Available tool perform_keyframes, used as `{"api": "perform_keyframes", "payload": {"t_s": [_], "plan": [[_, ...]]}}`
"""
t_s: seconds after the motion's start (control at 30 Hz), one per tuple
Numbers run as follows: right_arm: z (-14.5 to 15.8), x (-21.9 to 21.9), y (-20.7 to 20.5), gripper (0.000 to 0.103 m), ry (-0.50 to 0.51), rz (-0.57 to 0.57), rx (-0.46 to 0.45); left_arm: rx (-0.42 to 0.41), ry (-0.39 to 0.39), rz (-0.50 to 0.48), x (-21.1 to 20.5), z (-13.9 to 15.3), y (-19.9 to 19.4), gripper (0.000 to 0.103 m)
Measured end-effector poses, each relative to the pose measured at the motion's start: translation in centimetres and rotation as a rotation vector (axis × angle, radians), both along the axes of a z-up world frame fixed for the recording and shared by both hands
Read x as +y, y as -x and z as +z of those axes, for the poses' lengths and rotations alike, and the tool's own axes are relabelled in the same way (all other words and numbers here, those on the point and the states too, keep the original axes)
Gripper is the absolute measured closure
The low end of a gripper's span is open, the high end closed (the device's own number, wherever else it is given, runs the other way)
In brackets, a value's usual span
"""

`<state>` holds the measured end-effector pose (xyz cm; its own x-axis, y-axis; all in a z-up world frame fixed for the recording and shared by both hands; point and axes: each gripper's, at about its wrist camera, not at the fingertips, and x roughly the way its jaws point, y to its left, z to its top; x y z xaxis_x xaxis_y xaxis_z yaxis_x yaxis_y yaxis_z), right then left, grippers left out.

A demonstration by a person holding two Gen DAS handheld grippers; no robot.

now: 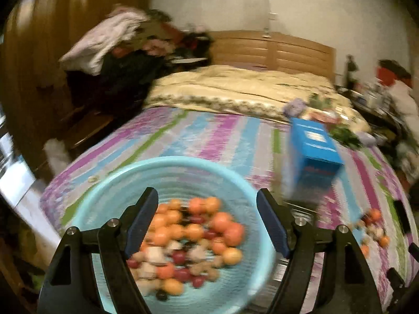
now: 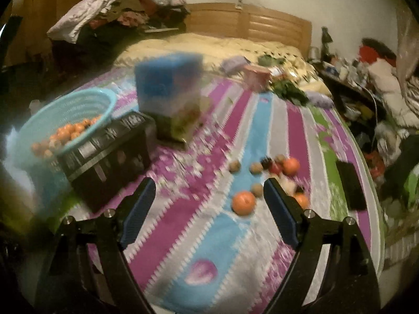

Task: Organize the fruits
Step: 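Move both open tools back to the fruit on the bedspread, then grasp an orange with the left tool while the right tool grasps a brown fruit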

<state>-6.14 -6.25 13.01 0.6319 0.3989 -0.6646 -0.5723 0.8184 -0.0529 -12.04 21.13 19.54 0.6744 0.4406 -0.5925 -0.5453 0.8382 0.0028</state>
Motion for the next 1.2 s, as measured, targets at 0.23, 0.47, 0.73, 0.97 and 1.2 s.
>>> {"api": "perform_keyframes", "payload": {"t_s": [0.23, 0.47, 0.73, 0.97, 1.2], "plan": [[-1.7, -6.5, 0.6, 0.018, -0.022, -0.111, 0.028, 0.043, -0.02, -0.24, -9.1, -1.1, -4.0, 0.017], [-3.7, -11.0, -0.4, 0.012, -0.043, -0.215, 0.057, 0.131, 0.092, -0.455, -16.3, -4.8, -6.8, 0.017], [-7.4, -13.9, -2.3, 0.016, -0.076, -0.226, 0.243, 0.26, 0.245, -0.555, -19.8, -11.8, -9.7, 0.017], [-8.3, -14.8, -3.1, 0.021, -0.094, -0.215, 0.273, 0.277, 0.328, -0.663, -23.7, -16.3, -13.6, 0.019], [-9.4, -15.7, -3.9, 0.028, -0.098, -0.215, 0.307, 0.283, 0.348, -0.662, -25.6, -19.0, -15.9, 0.026]]}}
